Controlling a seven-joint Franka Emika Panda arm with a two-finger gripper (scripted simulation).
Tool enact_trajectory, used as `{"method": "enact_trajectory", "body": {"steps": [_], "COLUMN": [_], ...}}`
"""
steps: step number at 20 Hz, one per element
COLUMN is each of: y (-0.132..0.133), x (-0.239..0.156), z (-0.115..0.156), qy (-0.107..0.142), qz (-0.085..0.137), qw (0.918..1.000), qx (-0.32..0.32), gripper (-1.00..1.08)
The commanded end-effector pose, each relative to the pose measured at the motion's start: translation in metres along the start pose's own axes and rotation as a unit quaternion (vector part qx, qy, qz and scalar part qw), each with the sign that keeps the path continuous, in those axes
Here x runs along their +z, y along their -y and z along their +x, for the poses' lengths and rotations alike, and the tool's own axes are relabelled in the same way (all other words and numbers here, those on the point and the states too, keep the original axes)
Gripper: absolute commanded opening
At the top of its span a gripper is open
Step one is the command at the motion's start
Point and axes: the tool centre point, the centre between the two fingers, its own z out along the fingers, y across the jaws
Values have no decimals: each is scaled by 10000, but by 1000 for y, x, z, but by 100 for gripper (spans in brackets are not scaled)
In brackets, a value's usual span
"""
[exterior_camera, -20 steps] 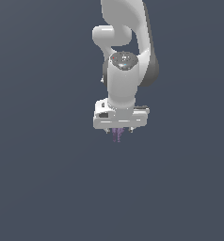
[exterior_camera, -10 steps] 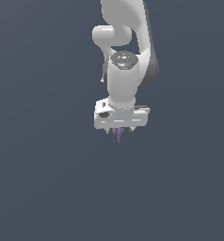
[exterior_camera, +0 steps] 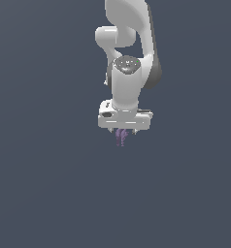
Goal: Pick up the object and move it to a goal position.
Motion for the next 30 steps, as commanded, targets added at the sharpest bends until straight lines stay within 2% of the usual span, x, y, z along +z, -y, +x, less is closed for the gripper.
{"method": "enact_trajectory", "body": {"steps": [1,8,14,24,30], "y": [-1,-5,-7,-7,-8], "x": [6,21,29,34,57], "z": [-11,-41,-57,-62,-64], "qy": [41,149,201,217,217], "qz": [-11,-49,-73,-81,-82], "qw": [9996,9947,9900,9884,9882], "qx": [267,1019,1398,1501,1514], "gripper": [100,100,100,100,100]}}
